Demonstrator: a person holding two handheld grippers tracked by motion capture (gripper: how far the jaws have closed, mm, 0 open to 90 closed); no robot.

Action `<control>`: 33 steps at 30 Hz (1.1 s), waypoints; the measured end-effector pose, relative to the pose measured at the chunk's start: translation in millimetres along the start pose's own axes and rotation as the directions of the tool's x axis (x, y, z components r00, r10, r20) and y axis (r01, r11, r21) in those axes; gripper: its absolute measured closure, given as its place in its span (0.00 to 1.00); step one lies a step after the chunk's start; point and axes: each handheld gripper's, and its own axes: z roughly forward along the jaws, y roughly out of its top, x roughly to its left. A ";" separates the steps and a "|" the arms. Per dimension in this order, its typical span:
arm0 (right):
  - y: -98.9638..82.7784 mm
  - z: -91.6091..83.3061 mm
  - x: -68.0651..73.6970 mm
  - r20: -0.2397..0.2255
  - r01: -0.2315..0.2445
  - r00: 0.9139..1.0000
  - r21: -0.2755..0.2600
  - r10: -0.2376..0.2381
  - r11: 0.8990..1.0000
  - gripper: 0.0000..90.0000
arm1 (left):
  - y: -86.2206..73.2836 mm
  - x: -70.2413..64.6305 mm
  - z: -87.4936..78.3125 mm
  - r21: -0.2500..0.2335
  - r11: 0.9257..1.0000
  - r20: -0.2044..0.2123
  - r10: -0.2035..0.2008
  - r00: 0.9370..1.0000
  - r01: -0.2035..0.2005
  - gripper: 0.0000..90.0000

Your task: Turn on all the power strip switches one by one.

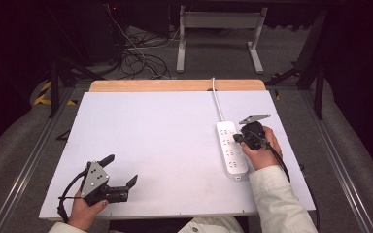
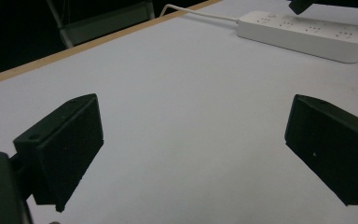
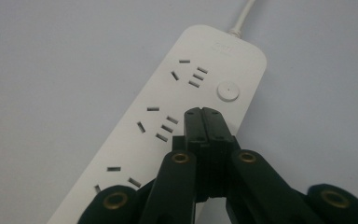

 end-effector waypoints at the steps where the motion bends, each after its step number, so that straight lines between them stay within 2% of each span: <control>1: -0.2 1.4 0.2 -0.001 -0.002 1.000 0.001 0.002 1.000 1.00 | 0.0 0.1 0.0 0.000 1.000 0.001 -0.001 1.000 0.001 0.05; 20: -1.4 8.3 2.6 0.029 0.005 1.000 0.015 -0.006 1.000 1.00 | -0.1 -0.1 0.2 0.001 1.000 0.000 -0.003 1.000 0.003 0.05; 25: -1.7 8.9 0.8 0.015 -0.015 1.000 0.021 0.015 1.000 1.00 | -0.1 0.1 0.0 0.002 1.000 0.000 -0.002 1.000 0.002 0.05; 33: -1.7 10.3 3.3 0.032 -0.004 0.999 0.030 0.003 1.000 1.00 | -0.1 0.3 -0.4 0.000 1.000 0.000 0.004 1.000 -0.004 0.05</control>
